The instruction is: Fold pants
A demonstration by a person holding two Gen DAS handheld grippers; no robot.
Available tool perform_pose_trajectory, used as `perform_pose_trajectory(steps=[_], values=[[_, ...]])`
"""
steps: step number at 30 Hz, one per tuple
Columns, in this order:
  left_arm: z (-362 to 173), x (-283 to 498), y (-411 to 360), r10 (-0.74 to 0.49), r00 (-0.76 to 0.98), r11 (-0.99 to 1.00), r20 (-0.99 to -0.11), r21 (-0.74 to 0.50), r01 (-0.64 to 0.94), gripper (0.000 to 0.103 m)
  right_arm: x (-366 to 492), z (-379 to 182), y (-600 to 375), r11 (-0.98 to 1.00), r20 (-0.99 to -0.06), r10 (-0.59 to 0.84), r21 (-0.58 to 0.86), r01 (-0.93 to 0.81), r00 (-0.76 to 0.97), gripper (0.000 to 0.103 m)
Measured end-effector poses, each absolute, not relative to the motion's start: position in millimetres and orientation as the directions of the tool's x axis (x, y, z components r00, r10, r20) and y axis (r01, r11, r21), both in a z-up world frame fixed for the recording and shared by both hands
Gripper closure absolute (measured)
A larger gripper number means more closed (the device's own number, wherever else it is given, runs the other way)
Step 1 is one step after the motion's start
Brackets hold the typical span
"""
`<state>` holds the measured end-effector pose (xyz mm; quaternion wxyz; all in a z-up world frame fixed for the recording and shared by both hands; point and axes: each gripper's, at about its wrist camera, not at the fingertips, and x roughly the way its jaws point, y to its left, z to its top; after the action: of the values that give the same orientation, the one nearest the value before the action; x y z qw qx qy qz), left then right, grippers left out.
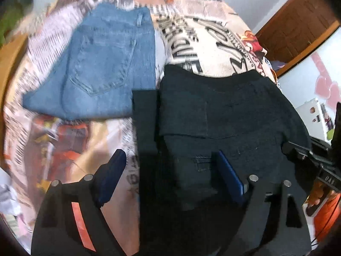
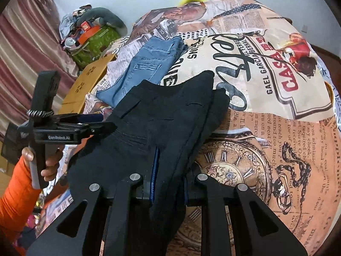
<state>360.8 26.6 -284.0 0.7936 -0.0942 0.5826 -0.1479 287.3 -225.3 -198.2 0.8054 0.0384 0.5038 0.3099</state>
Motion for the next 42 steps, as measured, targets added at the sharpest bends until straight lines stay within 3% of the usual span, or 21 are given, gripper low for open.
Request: perform_pose_trajectory(steps=[4, 5, 8, 12, 15, 32, 36, 42], values=[[-296.9, 366.1, 22.6, -0.397, 0.238, 0.918, -0.886, -0.388, 0.089, 0.015, 288.0, -201.4, -228.5, 0.803, -0.785, 0.545, 0.387, -0.453, 0.295, 0.086], [-297.0, 367.2, 22.8, -0.411, 0.232, 0.912, -0.882, -0.403, 0.083, 0.019, 288.3, -202.1, -229.4, 0.803, -0.785, 0.546, 0.390, -0.451, 0.294, 0.086], [-291.7, 367.8, 22.5, -0.489, 0.222, 0.872, -0.843, -0.482, 0.088, 0.059, 287.7, -202.4, -231.3, 0.801, -0.781, 0.552, 0.399, -0.446, 0.293, 0.086], [-269.9, 357.4, 9.1, -0.408, 0.296, 0.913, -0.864, -0.381, 0.147, 0.075, 286.2, -197.5, -229.9, 0.801, -0.776, 0.554, 0.399, -0.446, 0.301, 0.086], [-252.0, 347.9, 2.2, -0.352, 0.369, 0.935, -0.860, -0.301, 0.189, 0.081, 286.7, -192.1, -227.3, 0.801, -0.772, 0.556, 0.397, -0.447, 0.310, 0.087], [-146.5, 358.7, 83.8, -0.204, 0.624, 0.978, -0.754, -0.185, 0.095, 0.084, 320.8, -120.1, -149.2, 0.737, -0.660, 0.628, 0.333, -0.589, 0.413, 0.093], [-153.5, 372.9, 107.0, -0.199, 0.620, 0.977, -0.759, -0.202, 0.068, 0.085, 336.5, -119.8, -122.4, 0.722, -0.658, 0.635, 0.320, -0.613, 0.405, 0.093], [-215.9, 383.8, 127.8, -0.255, 0.482, 0.958, -0.838, -0.288, 0.006, 0.085, 355.6, -166.9, -104.6, 0.725, -0.725, 0.619, 0.379, -0.575, 0.303, 0.093]])
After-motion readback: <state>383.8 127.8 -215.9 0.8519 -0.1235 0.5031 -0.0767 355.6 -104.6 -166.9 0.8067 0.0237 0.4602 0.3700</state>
